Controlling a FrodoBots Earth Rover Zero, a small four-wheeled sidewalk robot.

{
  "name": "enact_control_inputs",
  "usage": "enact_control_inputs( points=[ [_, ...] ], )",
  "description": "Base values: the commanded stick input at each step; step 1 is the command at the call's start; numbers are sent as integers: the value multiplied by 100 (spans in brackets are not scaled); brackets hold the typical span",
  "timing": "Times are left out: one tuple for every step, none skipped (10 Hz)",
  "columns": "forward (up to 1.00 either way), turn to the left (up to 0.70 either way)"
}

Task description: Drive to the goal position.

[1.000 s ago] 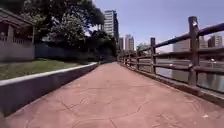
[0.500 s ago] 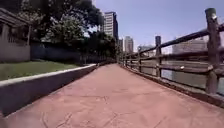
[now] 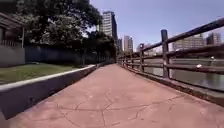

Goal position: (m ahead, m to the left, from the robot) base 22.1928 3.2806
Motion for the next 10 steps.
enact_control_inputs(
  points=[
    [100, 1],
    [100, 1],
    [100, 1],
    [100, 1],
    [100, 1],
    [100, 1],
    [100, 1],
    [100, 1],
    [100, 1],
    [100, 1]
  ],
)
